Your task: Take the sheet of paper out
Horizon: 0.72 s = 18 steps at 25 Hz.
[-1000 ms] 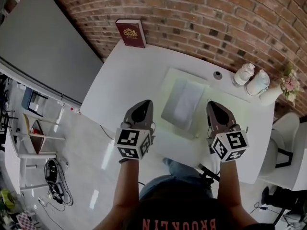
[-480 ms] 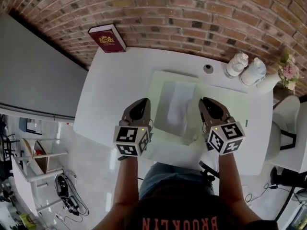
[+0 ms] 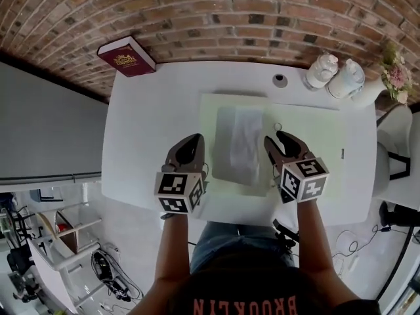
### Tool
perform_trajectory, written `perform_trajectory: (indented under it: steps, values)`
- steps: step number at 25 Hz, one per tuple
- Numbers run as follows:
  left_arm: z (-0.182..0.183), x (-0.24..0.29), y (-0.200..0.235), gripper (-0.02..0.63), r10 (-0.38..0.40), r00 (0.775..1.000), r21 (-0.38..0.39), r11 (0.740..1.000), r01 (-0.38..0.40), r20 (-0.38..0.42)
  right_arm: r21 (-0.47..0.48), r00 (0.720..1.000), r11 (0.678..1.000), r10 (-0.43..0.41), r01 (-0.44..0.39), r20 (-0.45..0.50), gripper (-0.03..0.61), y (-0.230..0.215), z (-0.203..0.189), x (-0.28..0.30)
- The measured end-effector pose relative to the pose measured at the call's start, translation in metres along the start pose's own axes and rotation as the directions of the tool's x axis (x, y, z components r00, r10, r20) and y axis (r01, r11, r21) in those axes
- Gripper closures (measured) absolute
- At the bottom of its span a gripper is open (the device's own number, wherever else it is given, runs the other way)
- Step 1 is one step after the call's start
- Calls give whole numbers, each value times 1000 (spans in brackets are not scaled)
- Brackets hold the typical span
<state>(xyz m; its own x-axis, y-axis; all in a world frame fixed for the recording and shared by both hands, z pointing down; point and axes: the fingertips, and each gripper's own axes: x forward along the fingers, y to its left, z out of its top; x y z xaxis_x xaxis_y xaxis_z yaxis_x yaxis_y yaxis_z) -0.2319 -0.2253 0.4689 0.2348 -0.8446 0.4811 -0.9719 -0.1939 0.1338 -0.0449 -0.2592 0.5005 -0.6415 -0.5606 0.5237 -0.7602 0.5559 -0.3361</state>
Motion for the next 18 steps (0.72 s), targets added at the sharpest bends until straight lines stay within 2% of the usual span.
perform_trajectory:
  steps: [5, 11, 18]
  values:
    - [-6, 9, 11, 617, -21, 1000, 3, 1000, 22, -23, 52, 994, 998, -26, 31, -105, 422, 0, -31, 19]
    - [-13, 12, 25, 617, -38, 999, 4, 999, 38, -38, 105, 967, 989, -79, 107, -243, 422, -9, -74, 39]
    - [-23, 11, 42, 617, -34, 998, -12, 999, 33, -50, 115, 937, 977, -133, 178, -323, 468, -17, -101, 57]
